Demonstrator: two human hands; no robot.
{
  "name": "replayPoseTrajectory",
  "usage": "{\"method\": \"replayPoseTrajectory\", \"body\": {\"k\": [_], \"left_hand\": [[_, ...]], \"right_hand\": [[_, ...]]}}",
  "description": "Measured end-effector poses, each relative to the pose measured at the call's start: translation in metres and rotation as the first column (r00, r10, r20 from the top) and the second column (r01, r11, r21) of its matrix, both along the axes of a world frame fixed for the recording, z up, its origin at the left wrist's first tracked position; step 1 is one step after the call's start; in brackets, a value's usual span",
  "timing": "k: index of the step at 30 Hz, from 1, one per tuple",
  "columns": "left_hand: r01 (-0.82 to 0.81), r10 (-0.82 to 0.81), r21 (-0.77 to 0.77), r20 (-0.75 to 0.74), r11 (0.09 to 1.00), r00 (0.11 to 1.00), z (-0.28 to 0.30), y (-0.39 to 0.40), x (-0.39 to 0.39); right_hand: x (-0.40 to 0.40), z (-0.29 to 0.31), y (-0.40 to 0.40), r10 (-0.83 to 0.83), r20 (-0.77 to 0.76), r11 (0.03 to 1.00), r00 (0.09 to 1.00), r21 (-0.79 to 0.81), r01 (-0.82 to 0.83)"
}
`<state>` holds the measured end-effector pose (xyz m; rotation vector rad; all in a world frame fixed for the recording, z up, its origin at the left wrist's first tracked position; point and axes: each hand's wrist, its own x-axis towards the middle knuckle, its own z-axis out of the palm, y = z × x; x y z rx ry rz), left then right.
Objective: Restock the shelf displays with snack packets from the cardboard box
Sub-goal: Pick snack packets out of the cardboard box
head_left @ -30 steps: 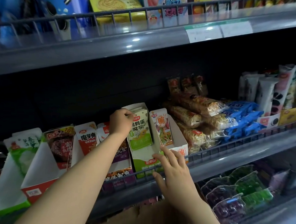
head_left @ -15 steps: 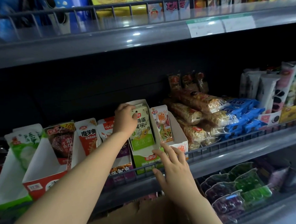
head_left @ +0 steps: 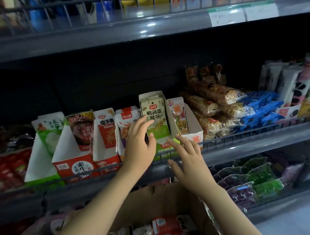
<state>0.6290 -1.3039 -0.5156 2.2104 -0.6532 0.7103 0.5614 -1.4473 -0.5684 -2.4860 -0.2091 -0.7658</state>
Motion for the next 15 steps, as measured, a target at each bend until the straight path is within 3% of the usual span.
{"method": "replayPoseTrajectory", "body": {"k": [4,8,15], "left_hand": [[0.000,-0.002,-0.035,-0.054,0.999,0.999,-0.038,0.030,-0.053],[0.006,-0.016,-0.043,-0.238,0.999,0.971,-0.083,0.057,-0.097],[-0.059,0.070,0.038,-0.520,0.998,0.851,-0.142,0.084,-0.139]], "right_hand": [[-0.027,-0.009,0.011,0.067,-0.024,0.991,0.997,0.114,-0.064],[-0.057,-0.029,0.024,0.186,-0.254,0.971,0.949,0.197,-0.137],[-0.077,-0.070,0.043,0.320,-0.697,0.947,0.642,0.247,-0.204]]}}
